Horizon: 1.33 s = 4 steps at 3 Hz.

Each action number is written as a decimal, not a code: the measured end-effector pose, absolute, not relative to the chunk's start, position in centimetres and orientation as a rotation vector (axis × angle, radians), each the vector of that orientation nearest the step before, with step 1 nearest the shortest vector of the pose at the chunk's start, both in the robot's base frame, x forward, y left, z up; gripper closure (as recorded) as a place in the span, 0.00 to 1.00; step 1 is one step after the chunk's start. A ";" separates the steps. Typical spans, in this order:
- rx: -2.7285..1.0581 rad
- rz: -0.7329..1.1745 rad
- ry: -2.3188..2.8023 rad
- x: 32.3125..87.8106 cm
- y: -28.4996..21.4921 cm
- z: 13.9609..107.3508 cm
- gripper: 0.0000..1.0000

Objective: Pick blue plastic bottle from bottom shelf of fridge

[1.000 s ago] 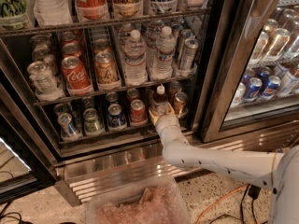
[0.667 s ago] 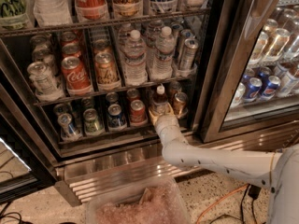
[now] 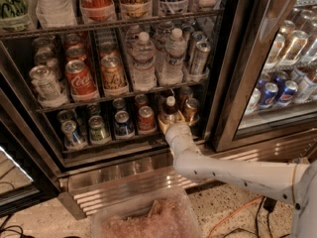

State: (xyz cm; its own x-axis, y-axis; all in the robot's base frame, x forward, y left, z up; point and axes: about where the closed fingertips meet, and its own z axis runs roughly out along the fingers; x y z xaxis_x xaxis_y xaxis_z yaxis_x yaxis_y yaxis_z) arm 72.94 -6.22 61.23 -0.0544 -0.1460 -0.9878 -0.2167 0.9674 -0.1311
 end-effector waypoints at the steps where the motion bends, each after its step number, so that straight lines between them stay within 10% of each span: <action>1: -0.281 0.059 1.631 73.0 -6.2 61.2 1.00; 4: -0.289 0.061 1.601 72.3 -6.6 63.3 1.00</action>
Offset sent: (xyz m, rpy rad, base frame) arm -0.0411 -0.0183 0.0948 0.0123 -0.1725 0.0166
